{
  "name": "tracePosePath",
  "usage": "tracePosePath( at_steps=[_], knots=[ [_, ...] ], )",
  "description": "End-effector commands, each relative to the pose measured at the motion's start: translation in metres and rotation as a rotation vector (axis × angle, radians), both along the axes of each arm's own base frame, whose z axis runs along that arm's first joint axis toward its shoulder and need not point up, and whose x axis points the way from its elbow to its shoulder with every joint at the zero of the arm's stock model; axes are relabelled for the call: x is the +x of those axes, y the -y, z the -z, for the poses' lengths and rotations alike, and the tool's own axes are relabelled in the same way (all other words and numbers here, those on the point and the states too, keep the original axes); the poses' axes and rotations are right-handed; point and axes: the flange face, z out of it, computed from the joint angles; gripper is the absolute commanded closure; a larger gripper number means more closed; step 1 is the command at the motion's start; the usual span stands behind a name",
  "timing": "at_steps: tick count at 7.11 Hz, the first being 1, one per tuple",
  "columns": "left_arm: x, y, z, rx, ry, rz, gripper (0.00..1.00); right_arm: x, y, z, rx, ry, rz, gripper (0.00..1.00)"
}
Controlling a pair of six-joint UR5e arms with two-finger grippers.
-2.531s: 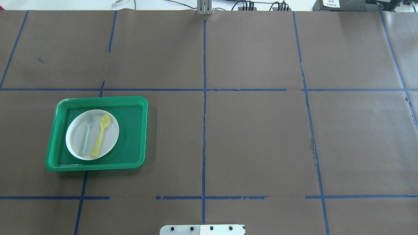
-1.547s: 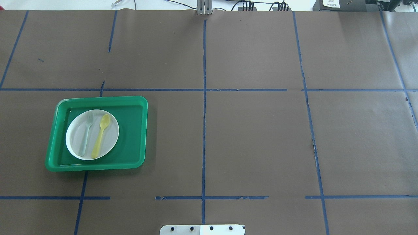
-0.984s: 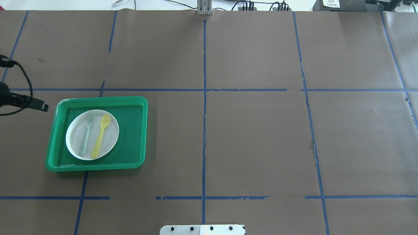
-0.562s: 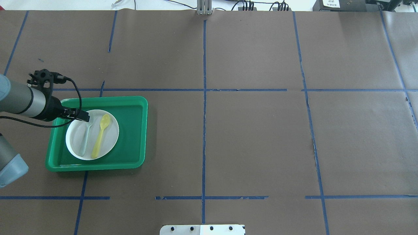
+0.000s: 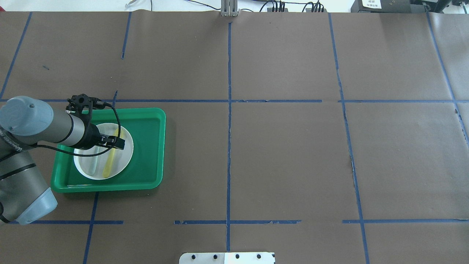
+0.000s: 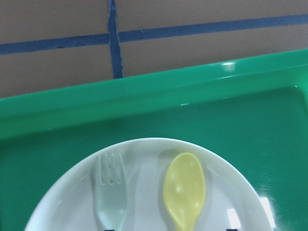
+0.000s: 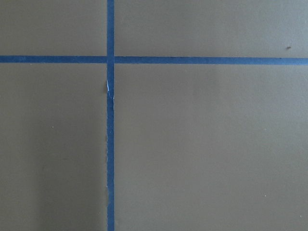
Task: Place spoon
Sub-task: 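Move the left gripper over the yellow spoon on the white plate, then lower the left gripper and grasp the yellow spoon's handle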
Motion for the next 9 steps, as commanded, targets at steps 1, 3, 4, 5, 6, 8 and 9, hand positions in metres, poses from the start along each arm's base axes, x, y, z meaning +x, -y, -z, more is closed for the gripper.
tracePosePath(
  at_steps=[1,3,4,5,6,8,9],
  knots=[
    [0.0079,0.0007,-0.0154,-0.015,0.028,-0.004,0.28,0.0000,0.0001,0.0001,0.001,0.000,0.000,0.00],
    [0.0081,0.0003,-0.0130,-0.010,0.023,-0.011,0.46,0.0000,0.0000,0.0000,0.000,0.000,0.000,0.00],
    [0.0073,-0.0003,-0.0093,-0.007,0.018,-0.010,0.52,0.0000,0.0000,0.0000,0.000,0.000,0.000,0.00],
    [0.0072,-0.0004,-0.0085,-0.006,0.017,-0.010,0.55,0.0000,0.0000,0.0000,0.000,0.000,0.000,0.00],
    [0.0070,-0.0005,-0.0077,-0.005,0.015,-0.010,0.56,0.0000,0.0000,0.0000,0.001,0.000,0.001,0.00],
    [0.0060,-0.0002,-0.0110,-0.009,0.020,-0.009,0.61,0.0000,0.0000,0.0000,0.000,0.000,0.000,0.00],
    [0.0049,0.0000,-0.0089,-0.007,0.018,-0.007,0.81,0.0000,0.0000,0.0000,0.000,0.000,0.000,0.00]
  ],
)
